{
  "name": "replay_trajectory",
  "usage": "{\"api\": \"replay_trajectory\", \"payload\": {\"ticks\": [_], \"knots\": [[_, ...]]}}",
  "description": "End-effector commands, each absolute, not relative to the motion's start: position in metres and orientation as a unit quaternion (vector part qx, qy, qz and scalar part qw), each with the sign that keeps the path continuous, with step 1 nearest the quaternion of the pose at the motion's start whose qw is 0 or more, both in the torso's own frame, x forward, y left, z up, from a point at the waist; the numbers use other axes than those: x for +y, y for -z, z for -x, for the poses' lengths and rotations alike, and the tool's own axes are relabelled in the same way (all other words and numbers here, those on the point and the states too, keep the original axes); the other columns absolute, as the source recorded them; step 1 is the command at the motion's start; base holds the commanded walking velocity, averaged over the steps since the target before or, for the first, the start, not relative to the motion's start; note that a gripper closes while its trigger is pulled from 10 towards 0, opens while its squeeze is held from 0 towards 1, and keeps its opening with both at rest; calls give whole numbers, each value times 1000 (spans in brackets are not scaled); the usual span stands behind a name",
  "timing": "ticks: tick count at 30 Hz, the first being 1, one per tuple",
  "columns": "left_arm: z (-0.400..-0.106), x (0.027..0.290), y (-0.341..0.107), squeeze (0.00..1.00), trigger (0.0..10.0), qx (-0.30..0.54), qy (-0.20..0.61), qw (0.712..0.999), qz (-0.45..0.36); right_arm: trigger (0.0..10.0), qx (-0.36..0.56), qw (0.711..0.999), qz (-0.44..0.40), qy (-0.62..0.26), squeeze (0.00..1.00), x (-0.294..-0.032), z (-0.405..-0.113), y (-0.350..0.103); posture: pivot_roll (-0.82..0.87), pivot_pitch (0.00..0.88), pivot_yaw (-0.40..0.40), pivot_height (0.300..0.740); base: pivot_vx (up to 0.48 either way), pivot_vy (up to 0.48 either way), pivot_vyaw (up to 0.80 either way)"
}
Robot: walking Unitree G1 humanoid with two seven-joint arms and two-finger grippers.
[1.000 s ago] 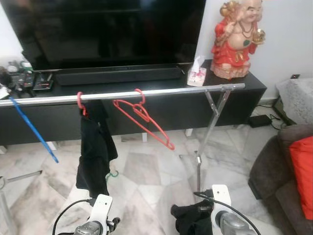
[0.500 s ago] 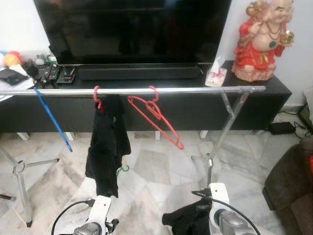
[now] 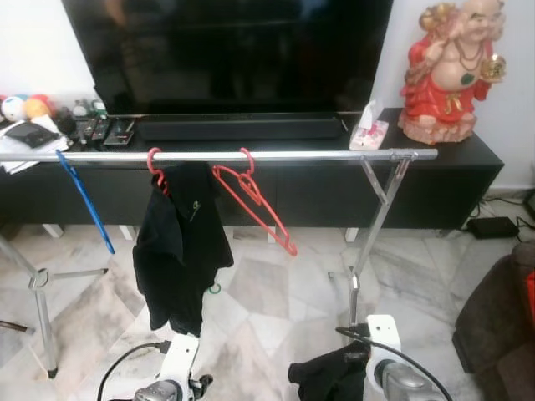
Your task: Hang hanger
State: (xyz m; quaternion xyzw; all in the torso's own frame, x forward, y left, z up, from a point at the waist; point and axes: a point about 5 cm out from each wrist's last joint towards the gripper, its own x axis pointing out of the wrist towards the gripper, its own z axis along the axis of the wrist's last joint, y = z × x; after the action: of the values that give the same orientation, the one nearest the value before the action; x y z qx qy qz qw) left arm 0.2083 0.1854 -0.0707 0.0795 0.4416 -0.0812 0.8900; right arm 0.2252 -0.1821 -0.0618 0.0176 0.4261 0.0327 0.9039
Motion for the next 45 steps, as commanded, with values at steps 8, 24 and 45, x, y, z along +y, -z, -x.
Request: {"api": "replay_trajectory", "payload": {"ticks": [8, 24, 45], "knots": [[-213, 184, 68, 0, 10000, 427, 69, 897, -90, 10000, 417, 908, -20, -25, 0, -186, -228, 59, -124, 0, -23, 740, 0, -31, 0], [-228, 184, 57, 0, 10000, 383, 57, 919, -81, 10000, 269, 958, -36, 89, 0, -221, -264, 21, -132, 0, -22, 740, 0, 0, 0], [-258, 182, 30, 0, 10000, 267, 36, 960, -71, 10000, 89, 992, 14, 89, 0, -225, -278, -17, -166, 0, -8, 740, 0, 0, 0]]}}
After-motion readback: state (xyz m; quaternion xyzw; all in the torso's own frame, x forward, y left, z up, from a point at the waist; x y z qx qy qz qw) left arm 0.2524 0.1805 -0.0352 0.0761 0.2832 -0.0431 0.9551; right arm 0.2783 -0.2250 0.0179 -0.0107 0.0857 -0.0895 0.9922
